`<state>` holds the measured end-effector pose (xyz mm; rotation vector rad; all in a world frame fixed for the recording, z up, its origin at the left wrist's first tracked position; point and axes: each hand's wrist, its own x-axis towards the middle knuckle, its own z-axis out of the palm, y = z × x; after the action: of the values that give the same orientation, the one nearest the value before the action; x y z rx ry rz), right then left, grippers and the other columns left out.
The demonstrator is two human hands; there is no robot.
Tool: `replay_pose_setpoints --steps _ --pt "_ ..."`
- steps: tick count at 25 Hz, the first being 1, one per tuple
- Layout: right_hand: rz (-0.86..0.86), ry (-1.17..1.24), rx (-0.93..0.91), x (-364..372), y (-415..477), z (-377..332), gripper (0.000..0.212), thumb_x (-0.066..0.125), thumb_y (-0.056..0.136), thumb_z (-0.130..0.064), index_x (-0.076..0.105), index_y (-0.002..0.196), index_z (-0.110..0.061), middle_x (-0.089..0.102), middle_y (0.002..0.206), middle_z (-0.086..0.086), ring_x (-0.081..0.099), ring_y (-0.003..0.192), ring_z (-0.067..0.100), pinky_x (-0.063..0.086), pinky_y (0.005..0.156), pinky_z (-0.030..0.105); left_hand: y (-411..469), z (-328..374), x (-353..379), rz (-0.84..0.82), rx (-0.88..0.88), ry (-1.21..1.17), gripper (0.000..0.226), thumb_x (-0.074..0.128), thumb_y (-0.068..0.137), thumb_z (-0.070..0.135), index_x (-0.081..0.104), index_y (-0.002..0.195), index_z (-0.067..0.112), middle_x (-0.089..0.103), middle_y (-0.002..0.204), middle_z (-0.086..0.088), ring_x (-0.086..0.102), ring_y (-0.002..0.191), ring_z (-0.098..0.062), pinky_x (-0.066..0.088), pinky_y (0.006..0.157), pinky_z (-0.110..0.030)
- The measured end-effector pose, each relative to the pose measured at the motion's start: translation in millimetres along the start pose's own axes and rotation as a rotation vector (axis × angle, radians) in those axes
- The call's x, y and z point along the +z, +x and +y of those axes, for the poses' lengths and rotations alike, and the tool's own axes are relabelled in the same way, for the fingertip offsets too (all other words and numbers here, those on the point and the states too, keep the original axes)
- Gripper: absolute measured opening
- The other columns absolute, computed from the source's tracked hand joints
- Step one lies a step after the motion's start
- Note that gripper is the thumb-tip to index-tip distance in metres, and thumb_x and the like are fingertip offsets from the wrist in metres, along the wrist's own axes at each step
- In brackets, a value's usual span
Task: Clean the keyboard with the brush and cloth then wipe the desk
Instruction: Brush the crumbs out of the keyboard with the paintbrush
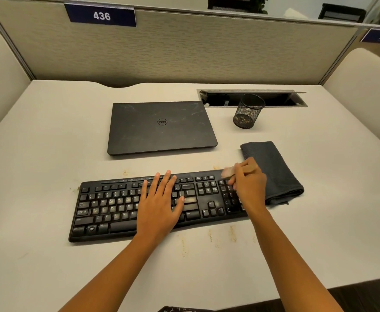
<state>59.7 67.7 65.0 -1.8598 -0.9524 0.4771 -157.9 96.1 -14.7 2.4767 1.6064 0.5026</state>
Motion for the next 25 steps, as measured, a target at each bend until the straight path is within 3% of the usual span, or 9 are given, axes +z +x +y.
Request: replay_pose_setpoints --steps 2,5,8,11,13,16,20,22,25 --pt "0.077 -0.067 -0.069 -3.2 1.9 -4.9 0.017 0.046 0.098 -0.012 0.049 0.084 -0.004 0.061 0.063 0.015 0.058 0.050 0.017 0.047 0.046 0.031 0.3 0.4 0.0 -0.001 -0.001 0.004 0.067 0.021 0.095 0.058 0.035 0.151 0.024 0.023 0.161 0.005 0.013 0.150 -0.017 0.004 0.122 -0.043" --pt "-0.192 0.082 -0.040 5.5 -7.4 -16.6 0.016 0.052 0.098 -0.014 0.054 0.087 -0.002 0.065 0.064 0.013 0.055 0.046 0.010 0.043 0.042 0.016 0.7 0.3 -0.3 0.003 -0.003 0.008 0.067 0.021 0.095 0.058 0.035 0.150 0.024 0.024 0.161 0.005 0.013 0.150 -0.017 0.004 0.122 -0.044" --pt "-0.377 0.143 0.040 12.3 -11.2 -13.3 0.020 0.053 0.098 -0.018 0.056 0.088 -0.001 0.066 0.064 0.011 0.054 0.045 0.012 0.040 0.041 0.014 0.5 0.3 -0.2 0.003 -0.003 0.011 0.067 0.022 0.095 0.058 0.035 0.150 0.024 0.024 0.160 0.004 0.014 0.150 -0.018 0.005 0.122 -0.044" --pt "-0.033 -0.044 0.018 5.3 -1.8 -5.1 0.021 0.048 0.099 -0.016 0.054 0.082 -0.005 0.063 0.059 0.004 0.057 0.047 0.010 0.047 0.046 0.024 0.6 0.1 0.2 0.001 -0.003 0.018 0.067 0.022 0.095 0.058 0.035 0.150 0.023 0.024 0.161 0.004 0.014 0.150 -0.018 0.006 0.122 -0.044" --pt "0.080 -0.145 -0.046 0.8 1.9 -6.7 0.018 0.047 0.098 -0.017 0.053 0.084 -0.006 0.063 0.063 0.009 0.059 0.052 0.016 0.048 0.048 0.032 0.6 0.4 0.2 0.005 -0.003 0.020 0.067 0.022 0.095 0.058 0.036 0.150 0.023 0.025 0.160 0.004 0.015 0.150 -0.018 0.006 0.122 -0.044" --pt "-0.184 0.071 0.113 17.0 3.0 -17.5 0.023 0.053 0.097 -0.020 0.063 0.081 -0.006 0.066 0.062 0.007 0.054 0.044 0.005 0.041 0.041 0.015 0.5 0.3 0.1 0.002 -0.005 0.017 0.067 0.021 0.095 0.058 0.035 0.151 0.024 0.023 0.161 0.005 0.013 0.150 -0.017 0.004 0.122 -0.043" --pt "-0.467 0.145 0.166 43.3 2.6 -29.1 0.030 0.053 0.098 -0.021 0.066 0.078 -0.003 0.067 0.063 0.008 0.053 0.043 0.010 0.038 0.037 0.016 0.8 0.5 0.7 0.001 -0.004 0.020 0.067 0.022 0.094 0.059 0.034 0.151 0.025 0.022 0.161 0.005 0.012 0.150 -0.017 0.002 0.122 -0.042" --pt "-0.401 0.078 0.180 40.7 8.1 -30.3 0.027 0.051 0.098 -0.019 0.064 0.081 -0.003 0.067 0.067 0.011 0.052 0.045 0.010 0.039 0.039 0.016 1.0 0.4 0.8 0.000 -0.002 0.017 0.067 0.022 0.094 0.059 0.035 0.151 0.025 0.023 0.161 0.005 0.013 0.150 -0.017 0.002 0.122 -0.042" --pt "-0.059 -0.267 -0.001 22.7 22.9 -28.0 0.018 0.047 0.097 -0.014 0.052 0.084 -0.003 0.058 0.066 0.007 0.049 0.054 0.011 0.039 0.043 0.023 0.6 -0.1 1.1 0.007 -0.003 0.018 0.067 0.021 0.095 0.059 0.035 0.151 0.024 0.023 0.161 0.005 0.014 0.150 -0.018 0.003 0.122 -0.042"
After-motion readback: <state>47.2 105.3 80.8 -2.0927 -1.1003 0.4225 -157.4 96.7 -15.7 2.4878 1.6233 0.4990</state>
